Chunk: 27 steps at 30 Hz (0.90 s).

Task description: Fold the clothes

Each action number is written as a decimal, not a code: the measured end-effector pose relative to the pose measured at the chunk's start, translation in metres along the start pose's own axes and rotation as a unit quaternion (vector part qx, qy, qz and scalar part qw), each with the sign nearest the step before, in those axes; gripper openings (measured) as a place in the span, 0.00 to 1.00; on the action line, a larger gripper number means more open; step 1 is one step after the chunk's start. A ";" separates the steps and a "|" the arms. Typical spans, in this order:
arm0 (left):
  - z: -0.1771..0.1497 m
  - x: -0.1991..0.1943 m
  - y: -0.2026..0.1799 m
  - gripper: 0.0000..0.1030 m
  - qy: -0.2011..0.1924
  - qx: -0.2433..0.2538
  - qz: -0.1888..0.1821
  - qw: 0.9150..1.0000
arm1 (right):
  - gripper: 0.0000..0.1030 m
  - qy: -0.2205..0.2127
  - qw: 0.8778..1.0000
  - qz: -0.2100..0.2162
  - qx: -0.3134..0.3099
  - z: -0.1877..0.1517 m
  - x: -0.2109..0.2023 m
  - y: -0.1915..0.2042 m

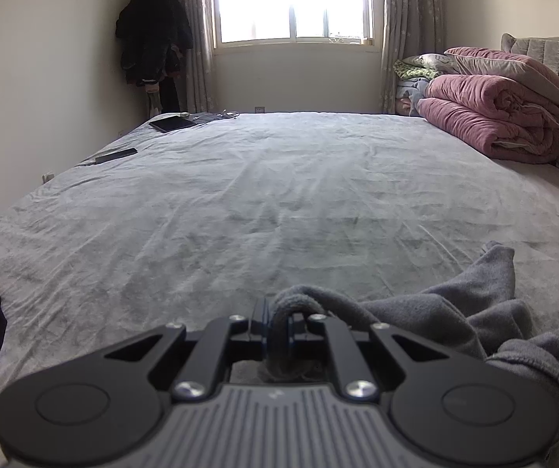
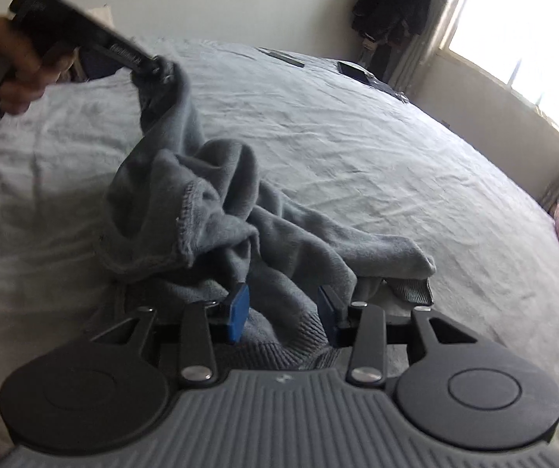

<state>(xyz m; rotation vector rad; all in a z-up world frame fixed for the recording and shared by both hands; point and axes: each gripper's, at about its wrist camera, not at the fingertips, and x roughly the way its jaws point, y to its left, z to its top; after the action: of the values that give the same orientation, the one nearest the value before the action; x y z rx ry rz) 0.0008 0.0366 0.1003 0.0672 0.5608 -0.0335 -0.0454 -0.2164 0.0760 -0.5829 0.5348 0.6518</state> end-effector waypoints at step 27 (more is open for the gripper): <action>-0.004 0.008 0.016 0.09 0.032 -0.035 0.004 0.999 | 0.06 -0.110 0.985 -0.132 0.034 0.020 -0.026 -0.016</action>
<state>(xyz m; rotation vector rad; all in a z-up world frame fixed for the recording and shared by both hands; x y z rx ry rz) 0.0060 0.0529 0.0932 0.0024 0.6243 -0.0045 -0.0464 -0.2244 0.1112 -0.4979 0.2650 0.4377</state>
